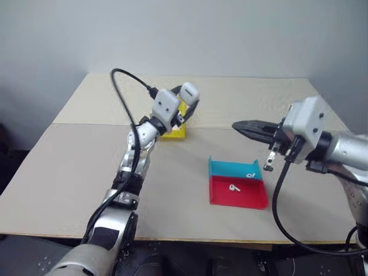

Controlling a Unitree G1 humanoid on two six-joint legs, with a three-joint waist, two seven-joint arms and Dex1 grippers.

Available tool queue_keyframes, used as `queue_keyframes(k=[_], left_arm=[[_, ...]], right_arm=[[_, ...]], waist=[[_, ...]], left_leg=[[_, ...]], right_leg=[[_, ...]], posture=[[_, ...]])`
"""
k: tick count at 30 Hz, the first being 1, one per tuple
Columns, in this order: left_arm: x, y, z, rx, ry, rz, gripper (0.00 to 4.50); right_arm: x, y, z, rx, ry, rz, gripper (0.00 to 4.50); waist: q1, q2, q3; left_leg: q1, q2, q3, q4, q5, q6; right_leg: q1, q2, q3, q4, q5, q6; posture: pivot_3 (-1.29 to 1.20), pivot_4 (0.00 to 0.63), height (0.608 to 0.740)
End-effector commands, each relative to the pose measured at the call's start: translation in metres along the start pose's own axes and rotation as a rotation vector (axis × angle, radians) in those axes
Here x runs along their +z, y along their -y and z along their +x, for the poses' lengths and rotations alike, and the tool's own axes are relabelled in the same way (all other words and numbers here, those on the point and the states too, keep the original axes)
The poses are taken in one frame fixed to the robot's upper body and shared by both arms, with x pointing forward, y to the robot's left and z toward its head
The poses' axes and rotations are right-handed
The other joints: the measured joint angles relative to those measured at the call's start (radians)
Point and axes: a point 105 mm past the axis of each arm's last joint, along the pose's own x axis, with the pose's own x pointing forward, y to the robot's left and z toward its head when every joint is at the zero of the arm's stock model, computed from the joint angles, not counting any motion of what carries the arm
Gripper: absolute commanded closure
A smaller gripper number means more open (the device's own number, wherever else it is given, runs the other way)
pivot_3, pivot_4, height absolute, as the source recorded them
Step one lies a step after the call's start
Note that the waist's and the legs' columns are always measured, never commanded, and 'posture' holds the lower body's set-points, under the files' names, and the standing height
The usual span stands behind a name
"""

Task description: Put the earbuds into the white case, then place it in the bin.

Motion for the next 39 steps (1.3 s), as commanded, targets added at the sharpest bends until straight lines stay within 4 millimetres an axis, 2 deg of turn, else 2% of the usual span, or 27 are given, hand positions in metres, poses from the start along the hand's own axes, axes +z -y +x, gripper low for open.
queue_keyframes(k=[1, 3, 5, 8, 10, 12, 15, 16, 19, 20, 22, 23, 24, 26, 28, 30, 32, 35, 39], left_arm=[[-0.01, -0.01, 0.021, 0.112, -0.205, 0.107, 1.71], [-0.02, -0.013, 0.025, 0.146, -0.299, 0.089, 1.71], [-0.024, -0.011, 0.026, 0.16, -0.302, 0.097, 1.71], [-0.036, -0.018, 0.023, 0.244, -0.368, 0.127, 1.71], [-0.044, -0.02, 0.021, 0.238, -0.405, 0.129, 1.71], [-0.047, -0.019, 0.02, 0.225, -0.42, 0.125, 0.99], [-0.043, -0.022, 0.02, 0.261, -0.378, 0.129, 0.13], [-0.043, -0.022, 0.021, 0.258, -0.377, 0.135, 0.01], [-0.041, -0.02, 0.022, 0.233, -0.375, 0.121, 0.01], [-0.038, -0.017, 0.024, 0.204, -0.367, 0.072, 0.01], [-0.029, -0.01, 0.028, 0.108, -0.332, -0.163, 0.01], [-0.015, -0.005, 0.026, -0.012, -0.248, -0.336, 0.01], [-0.003, -0.003, 0.022, -0.101, -0.176, -0.438, 0.01], [0.022, -0.002, -0.005, -0.295, -0.024, -0.558, 0.01], [0.031, 0.0, -0.037, -0.423, 0.006, -0.524, 0.01], [0.029, 0.003, -0.077, -0.538, -0.034, -0.419, 0.01], [0.028, 0.005, -0.103, -0.602, -0.075, -0.374, 0.01], [0.025, -0.001, -0.15, -0.676, -0.168, -0.337, 0.01], [0.021, -0.012, -0.196, -0.721, -0.307, -0.259, 0.01]], right_arm=[[0.005, 0.0, -0.001, -0.039, 0.008, -0.03, 4.48], [0.001, -0.001, 0.0, -0.041, -0.005, -0.02, 4.48], [-0.002, -0.003, 0.001, -0.04, -0.015, -0.017, 4.48], [-0.009, -0.004, 0.003, -0.04, -0.045, -0.012, 4.48], [-0.012, -0.005, 0.003, -0.038, -0.054, -0.008, 4.48], [-0.013, -0.007, 0.003, -0.039, -0.06, -0.004, 4.5], [-0.016, -0.007, 0.001, -0.045, -0.067, 0.001, 4.5], [-0.017, -0.007, 0.001, -0.047, -0.071, 0.0, 4.5], [-0.019, -0.008, 0.0, -0.046, -0.08, 0.002, 4.5], [-0.019, -0.008, 0.001, -0.042, -0.082, 0.0, 4.5], [-0.019, -0.009, 0.001, -0.037, -0.083, -0.003, 4.5], [-0.019, -0.009, 0.001, -0.032, -0.081, -0.004, 4.5], [-0.019, -0.009, 0.0, -0.029, -0.08, -0.005, 4.5], [-0.021, -0.01, -0.002, -0.016, -0.087, -0.002, 4.5], [-0.025, -0.01, -0.006, 0.004, -0.105, -0.002, 4.5], [-0.032, -0.008, -0.015, 0.035, -0.137, -0.007, 4.5], [-0.037, -0.008, -0.023, 0.064, -0.161, -0.013, 4.5], [-0.05, -0.007, -0.043, 0.148, -0.229, -0.028, 4.5], [-0.067, -0.005, -0.069, 0.224, -0.314, -0.04, 4.5]], waist=[[0.0, 0.0, 0.0], [-0.003, 0.0, 0.0], [-0.009, 0.0, 0.0], [-0.016, -0.001, 0.0], [-0.018, -0.001, 0.001], [-0.017, -0.001, 0.001], [-0.015, -0.002, 0.001], [-0.013, -0.002, 0.001], [-0.013, -0.002, 0.001], [-0.014, -0.002, 0.001], [-0.015, -0.002, 0.001], [-0.016, -0.002, 0.001], [-0.018, -0.001, 0.001], [-0.027, -0.001, 0.001], [-0.045, -0.001, 0.001], [-0.053, -0.001, 0.001], [-0.048, -0.001, 0.001], [-0.032, -0.001, 0.001], [-0.019, -0.001, 0.001]], left_leg=[[-0.001, 0.0, 0.0, 0.0, 0.0, 0.0], [-0.002, 0.0, 0.001, 0.0, 0.0, 0.0], [-0.002, 0.0, 0.001, 0.0, 0.0, 0.0], [-0.002, 0.0, 0.001, -0.001, 0.0, 0.0], [-0.002, 0.0, 0.001, -0.001, 0.0, 0.0], [-0.002, 0.0, 0.001, -0.001, 0.0, -0.001], [-0.002, 0.0, 0.002, 0.0, 0.001, -0.001], [-0.002, 0.0, 0.002, 0.0, 0.001, -0.001], [-0.002, 0.0, 0.002, 0.0, 0.001, -0.001], [-0.002, 0.0, 0.002, 0.0, 0.001, -0.001], [-0.002, 0.0, 0.002, 0.0, 0.001, -0.001], [-0.002, 0.0, 0.002, 0.0, 0.001, -0.002], [-0.002, 0.0, 0.002, 0.0, 0.001, -0.002], [-0.002, 0.0, 0.003, -0.001, 0.006, -0.01], [-0.001, 0.001, 0.003, -0.001, 0.007, -0.012], [0.001, 0.002, 0.003, -0.002, 0.008, -0.013], [0.004, 0.002, 0.003, -0.002, 0.008, -0.013], [0.006, 0.002, 0.003, -0.002, 0.003, -0.004], [0.007, 0.002, 0.0, -0.002, 0.002, -0.003]], right_leg=[[-0.001, 0.0, -0.001, 0.0, 0.0, 0.0], [-0.001, 0.0, -0.001, -0.001, 0.0, 0.0], [-0.002, 0.0, -0.001, -0.001, 0.0, 0.001], [-0.002, 0.0, -0.001, -0.001, 0.0, 0.001], [-0.002, 0.0, -0.001, -0.001, 0.0, 0.001], [-0.002, 0.0, -0.001, 0.0, 0.0, 0.001], [-0.002, 0.0, -0.001, 0.0, 0.0, 0.001], [-0.002, 0.0, -0.001, 0.0, 0.0, 0.001], [-0.002, 0.0, -0.001, -0.001, 0.0, 0.001], [-0.002, 0.0, -0.001, 0.0, 0.0, 0.001], [-0.002, 0.0, -0.001, 0.0, 0.0, 0.001], [-0.003, 0.0, -0.001, 0.0, 0.0, 0.001], [-0.003, 0.0, -0.001, 0.0, 0.0, 0.001], [-0.003, 0.0, 0.0, 0.0, 0.0, 0.0], [-0.003, 0.0, 0.002, 0.002, 0.0, 0.0], [-0.003, 0.001, 0.004, 0.003, 0.0, 0.0], [-0.002, 0.001, 0.006, 0.003, -0.001, 0.0], [0.001, 0.001, 0.005, 0.003, 0.0, 0.0], [0.002, 0.001, 0.004, 0.002, -0.001, 0.0]], posture=[[0.0, 0.15, 0.74], [0.0, 0.15, 0.74], [0.0, 0.15, 0.74], [0.0, 0.15, 0.74], [0.0, 0.15, 0.74], [0.0, 0.15, 0.74], [0.0, 0.15, 0.74], [0.0, 0.15, 0.74], [0.0, 0.15, 0.74], [0.0, 0.15, 0.74], [0.0, 0.15, 0.74], [0.0, 0.15, 0.74], [0.0, 0.15, 0.74], [0.0, 0.15, 0.74], [0.0, 0.15, 0.74], [0.0, 0.15, 0.74], [0.0, 0.15, 0.74], [0.0, 0.15, 0.74], [0.0, 0.15, 0.74]])
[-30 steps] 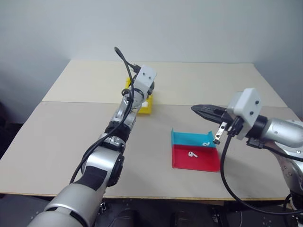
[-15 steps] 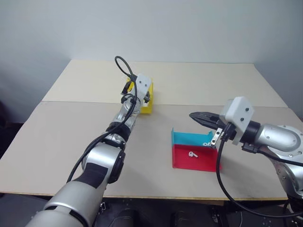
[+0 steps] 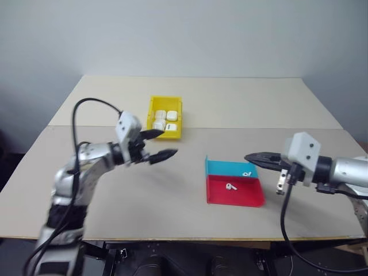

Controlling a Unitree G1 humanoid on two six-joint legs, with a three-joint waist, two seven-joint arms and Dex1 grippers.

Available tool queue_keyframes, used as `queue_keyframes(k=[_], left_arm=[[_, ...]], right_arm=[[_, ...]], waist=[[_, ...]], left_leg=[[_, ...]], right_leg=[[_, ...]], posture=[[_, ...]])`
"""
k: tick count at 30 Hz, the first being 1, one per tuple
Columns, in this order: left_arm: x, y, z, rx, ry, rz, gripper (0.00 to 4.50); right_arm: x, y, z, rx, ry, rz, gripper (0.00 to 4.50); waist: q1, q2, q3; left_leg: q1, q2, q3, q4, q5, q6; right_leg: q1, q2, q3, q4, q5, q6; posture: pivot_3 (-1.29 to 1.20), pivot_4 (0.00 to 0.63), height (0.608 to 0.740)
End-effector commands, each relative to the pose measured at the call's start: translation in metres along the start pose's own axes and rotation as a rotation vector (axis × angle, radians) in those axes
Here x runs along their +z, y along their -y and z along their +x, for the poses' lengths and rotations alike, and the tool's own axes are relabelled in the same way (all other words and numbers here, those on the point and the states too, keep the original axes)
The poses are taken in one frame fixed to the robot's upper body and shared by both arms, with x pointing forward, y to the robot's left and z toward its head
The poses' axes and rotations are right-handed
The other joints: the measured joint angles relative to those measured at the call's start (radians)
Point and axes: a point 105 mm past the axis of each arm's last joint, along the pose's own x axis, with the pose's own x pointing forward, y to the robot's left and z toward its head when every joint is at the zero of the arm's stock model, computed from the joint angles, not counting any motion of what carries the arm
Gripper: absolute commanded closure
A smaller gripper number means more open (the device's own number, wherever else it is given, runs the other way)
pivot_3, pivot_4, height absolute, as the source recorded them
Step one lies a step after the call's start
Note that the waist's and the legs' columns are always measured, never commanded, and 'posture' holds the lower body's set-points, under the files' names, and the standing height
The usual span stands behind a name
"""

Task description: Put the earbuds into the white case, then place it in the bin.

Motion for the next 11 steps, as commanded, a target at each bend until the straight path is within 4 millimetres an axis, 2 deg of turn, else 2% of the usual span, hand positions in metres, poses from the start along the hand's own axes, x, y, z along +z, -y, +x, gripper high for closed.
queue_keyframes(k=[1, 6, 11], left_arm=[[0.005, 0.018, -0.029, -0.033, -0.078, 0.077, 0.01], [-0.001, 0.032, -0.062, -0.035, -0.188, 0.102, 0.01], [0.002, 0.038, -0.067, -0.023, -0.182, 0.068, 0.01]], right_arm=[[-0.009, 0.006, -0.023, 0.024, -0.052, -0.063, 4.5], [-0.03, 0.008, -0.039, 0.073, -0.128, -0.049, 4.5], [-0.032, 0.011, -0.04, 0.122, -0.132, -0.071, 4.5]], waist=[[0.0, 0.0, 0.0], [0.002, 0.0, 0.0], [0.003, 0.0, 0.0]], left_leg=[[0.0, 0.0, 0.0, 0.0, 0.0, 0.0], [0.001, 0.0, 0.001, 0.0, 0.0, 0.001], [0.001, 0.0, 0.0, -0.001, 0.0, 0.0]], right_leg=[[-0.001, 0.0, 0.001, 0.0, 0.0, 0.0], [-0.001, 0.0, 0.002, 0.0, 0.0, -0.001], [-0.001, 0.0, 0.001, 0.001, -0.001, -0.001]], posture=[[0.0, 0.15, 0.74], [0.0, 0.15, 0.74], [0.0, 0.15, 0.74]])
